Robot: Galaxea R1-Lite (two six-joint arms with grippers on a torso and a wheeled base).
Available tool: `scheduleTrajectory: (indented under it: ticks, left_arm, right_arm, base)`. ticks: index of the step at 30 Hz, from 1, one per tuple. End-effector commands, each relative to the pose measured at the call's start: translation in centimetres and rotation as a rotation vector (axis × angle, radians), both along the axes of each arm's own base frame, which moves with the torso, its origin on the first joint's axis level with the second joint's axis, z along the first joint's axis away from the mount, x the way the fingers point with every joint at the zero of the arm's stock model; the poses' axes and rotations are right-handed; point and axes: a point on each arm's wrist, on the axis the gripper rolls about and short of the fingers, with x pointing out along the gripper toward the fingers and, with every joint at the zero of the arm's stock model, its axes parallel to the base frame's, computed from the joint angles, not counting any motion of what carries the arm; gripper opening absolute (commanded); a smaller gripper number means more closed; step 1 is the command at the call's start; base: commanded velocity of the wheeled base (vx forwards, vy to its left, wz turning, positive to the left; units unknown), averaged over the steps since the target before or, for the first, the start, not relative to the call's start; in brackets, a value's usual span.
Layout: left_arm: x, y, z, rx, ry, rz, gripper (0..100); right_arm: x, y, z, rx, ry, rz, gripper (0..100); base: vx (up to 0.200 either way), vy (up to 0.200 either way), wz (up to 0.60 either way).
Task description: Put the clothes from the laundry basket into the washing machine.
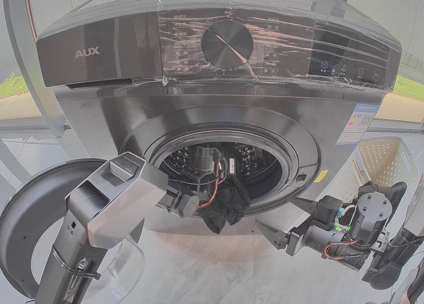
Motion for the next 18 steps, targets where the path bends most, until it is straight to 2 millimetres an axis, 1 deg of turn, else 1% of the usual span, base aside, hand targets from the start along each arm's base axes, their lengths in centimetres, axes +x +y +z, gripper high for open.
scheduleTrajectory:
  ticks: [1,2,3,7,8,11,12,13,15,16,18]
  left_arm:
    - [1.1,1.3,1.8,-0.03,-0.046,0.038,0]
    - [1.1,1.4,1.8,-0.031,-0.045,0.04,0]
    - [1.1,1.5,1.8,-0.031,-0.045,0.041,100]
    - [1.1,1.5,2.0,-0.041,-0.054,0.042,100]
    - [0.7,1.2,2.4,-0.064,-0.053,0.035,100]
    - [-0.8,1.2,3.4,-0.058,-0.013,0.02,100]
    - [-0.8,1.2,3.4,-0.058,-0.013,0.02,100]
    - [-1.9,1.0,3.3,-0.03,0.03,-0.008,100]
    - [-2.7,1.0,2.8,-0.006,0.064,-0.025,100]
    - [-3.6,1.0,2.3,0.019,0.099,-0.05,100]
    - [-4.5,0.9,1.6,0.04,0.132,-0.077,100]
  right_arm:
    - [0.0,0.0,0.0,0.001,-0.001,0.0,100]
    - [0.0,0.0,0.0,0.002,-0.001,0.001,100]
    - [0.0,0.0,0.0,0.001,-0.001,0.0,100]
    - [0.0,0.0,0.0,0.001,-0.001,0.0,100]
    - [0.0,0.0,0.0,0.001,-0.001,0.0,100]
    - [0.0,0.0,0.0,0.001,-0.001,0.0,100]
    - [0.0,0.0,0.0,0.001,-0.001,0.0,100]
    - [0.0,0.0,0.0,0.001,-0.001,-0.002,100]
    - [0.0,0.0,0.0,0.001,-0.001,-0.002,100]
    - [0.0,0.0,0.0,0.001,-0.001,0.0,100]
    - [0.0,0.0,0.1,0.002,-0.003,0.0,100]
  base:
    - [0.0,0.0,0.0]
    - [0.0,0.0,0.0]
    - [0.0,0.0,0.0]
    - [0.0,0.0,0.0]
    - [0.0,0.0,0.0]
    - [0.0,0.0,0.0]
    - [0.0,0.0,0.0]
    - [0.0,0.0,0.0]
    - [0.0,0.0,0.0]
    - [0.0,0.0,0.0]
    - [0.0,0.0,0.0]
